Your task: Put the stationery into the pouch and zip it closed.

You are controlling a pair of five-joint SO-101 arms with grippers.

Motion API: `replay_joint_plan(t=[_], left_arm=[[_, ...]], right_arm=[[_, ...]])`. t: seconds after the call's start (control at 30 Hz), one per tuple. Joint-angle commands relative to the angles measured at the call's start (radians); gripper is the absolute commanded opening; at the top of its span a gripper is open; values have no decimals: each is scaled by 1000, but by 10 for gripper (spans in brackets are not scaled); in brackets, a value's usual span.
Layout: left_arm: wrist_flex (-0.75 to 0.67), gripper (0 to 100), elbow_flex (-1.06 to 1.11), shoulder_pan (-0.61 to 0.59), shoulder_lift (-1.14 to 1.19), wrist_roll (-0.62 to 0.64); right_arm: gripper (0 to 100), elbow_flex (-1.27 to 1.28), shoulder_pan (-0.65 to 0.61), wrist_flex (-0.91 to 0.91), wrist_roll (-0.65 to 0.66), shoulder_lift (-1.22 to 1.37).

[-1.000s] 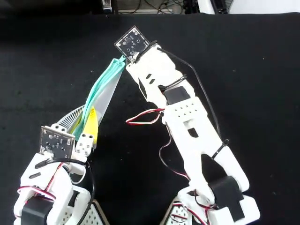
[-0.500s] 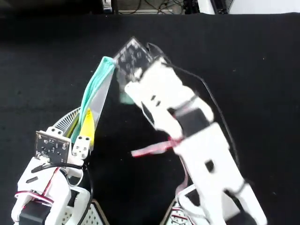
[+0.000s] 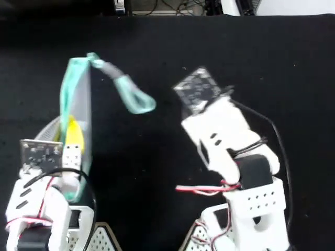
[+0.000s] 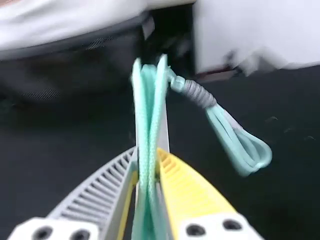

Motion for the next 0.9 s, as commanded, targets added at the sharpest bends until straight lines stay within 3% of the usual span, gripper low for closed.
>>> replay_joint_plan(t=[0.0,0.13,0.3,0.5,0.57,0.87], left_arm=[[-8,30,-113,-131,9,-31],[-44,30,-116,-165,164,-127],[-167,30,-165,-139,565,-187],[-295,30,-323,4,1082,-184],[-316,30,-389,48,1227,-180],[-310,30,-685,332,1659,-14]], right_arm=[[9,160,110,-6,-9,-94],[12,371,161,-31,-11,-248],[12,668,193,-98,-11,-489],[13,974,196,-84,-11,-805],[13,967,206,-21,-14,-878],[14,977,232,-6,-107,-857]])
